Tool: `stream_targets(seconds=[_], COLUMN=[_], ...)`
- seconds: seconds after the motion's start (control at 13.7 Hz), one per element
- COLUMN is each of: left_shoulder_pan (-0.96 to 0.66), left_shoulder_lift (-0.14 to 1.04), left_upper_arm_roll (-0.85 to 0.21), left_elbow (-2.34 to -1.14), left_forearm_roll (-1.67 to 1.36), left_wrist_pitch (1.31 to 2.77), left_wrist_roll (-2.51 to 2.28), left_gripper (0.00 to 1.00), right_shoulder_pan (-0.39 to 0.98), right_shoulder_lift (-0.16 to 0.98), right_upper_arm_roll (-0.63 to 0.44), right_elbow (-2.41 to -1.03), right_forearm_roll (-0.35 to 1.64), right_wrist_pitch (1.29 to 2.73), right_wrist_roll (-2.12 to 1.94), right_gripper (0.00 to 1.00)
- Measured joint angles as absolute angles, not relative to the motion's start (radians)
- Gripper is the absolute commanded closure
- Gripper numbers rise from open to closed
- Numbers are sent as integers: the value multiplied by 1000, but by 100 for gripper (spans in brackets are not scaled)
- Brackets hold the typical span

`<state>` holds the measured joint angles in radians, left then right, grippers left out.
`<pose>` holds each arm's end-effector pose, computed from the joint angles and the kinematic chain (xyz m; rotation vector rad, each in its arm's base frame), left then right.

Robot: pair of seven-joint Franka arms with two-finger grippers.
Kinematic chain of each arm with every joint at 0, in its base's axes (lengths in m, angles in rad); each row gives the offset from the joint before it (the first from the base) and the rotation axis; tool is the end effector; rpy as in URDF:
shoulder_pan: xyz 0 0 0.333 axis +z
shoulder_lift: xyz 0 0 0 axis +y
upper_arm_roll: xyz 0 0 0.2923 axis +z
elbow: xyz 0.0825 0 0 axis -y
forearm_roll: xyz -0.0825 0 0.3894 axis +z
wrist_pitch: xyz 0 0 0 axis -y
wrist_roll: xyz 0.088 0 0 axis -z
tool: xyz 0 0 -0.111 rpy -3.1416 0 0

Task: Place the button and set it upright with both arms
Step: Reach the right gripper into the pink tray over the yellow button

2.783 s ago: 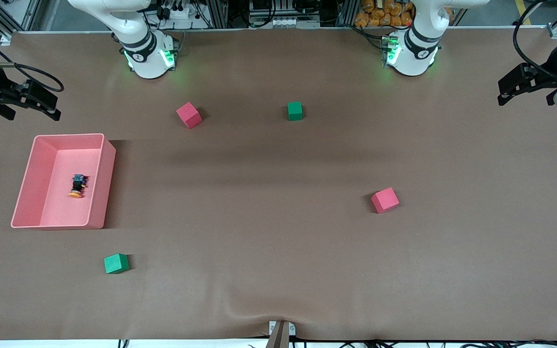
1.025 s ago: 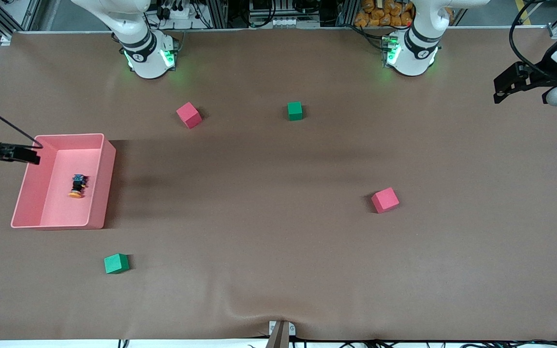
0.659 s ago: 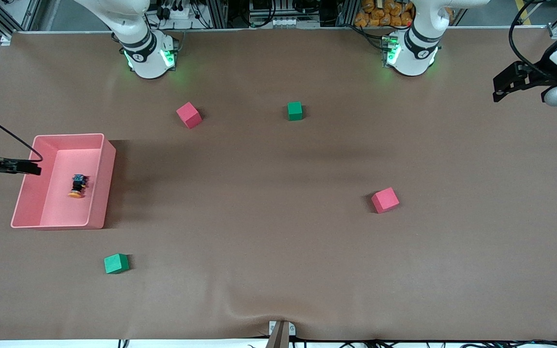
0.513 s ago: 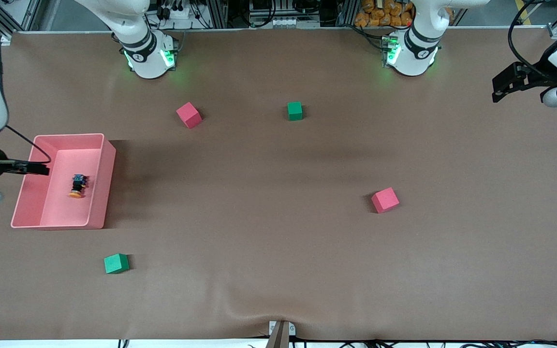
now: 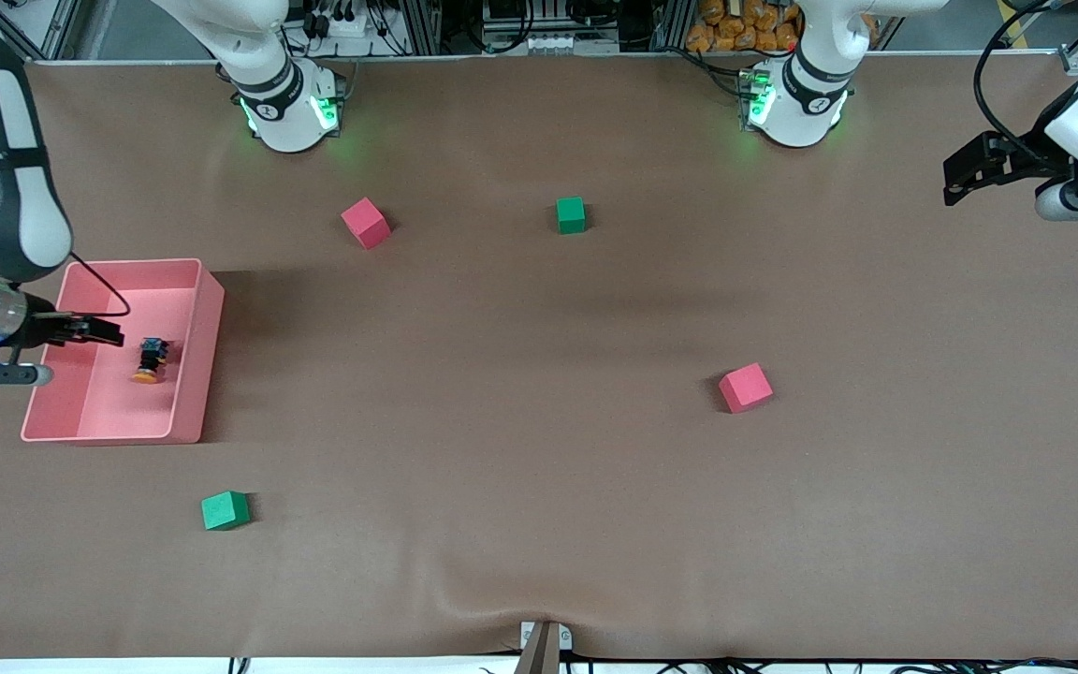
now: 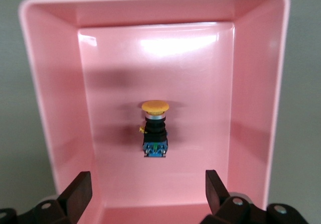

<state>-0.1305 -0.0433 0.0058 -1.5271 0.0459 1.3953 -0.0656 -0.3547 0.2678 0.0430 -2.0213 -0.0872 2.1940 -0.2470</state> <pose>0.5250 -0.0600 0.6264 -3.0843 0.0819 0.1294 0.5524 -0.1818 0.2803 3.1085 -0.0178 -0.1658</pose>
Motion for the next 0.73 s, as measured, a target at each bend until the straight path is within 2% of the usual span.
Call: stream_targets(seconds=[0.29,0.73], left_shoulder_pan=[-130,-134], left_shoulder_lift=[-43,-36], left_upper_arm_roll=[6,4], left_elbow=[-1527,-1527], left_forearm_roll=[46,46], left_wrist_pitch=[1395,1395], left_wrist_roll=[-66,-66], left_gripper=[0,0], right_shoulder_pan=[-365,-405], right_shoulder_lift=[292,388], right_upper_arm_roll=[43,44], right_elbow=[-2132,-2140], right_forearm_roll=[-87,-87], right_wrist_pitch=[2357,2457], right_wrist_roll=[-250,-293], right_gripper=[0,0])
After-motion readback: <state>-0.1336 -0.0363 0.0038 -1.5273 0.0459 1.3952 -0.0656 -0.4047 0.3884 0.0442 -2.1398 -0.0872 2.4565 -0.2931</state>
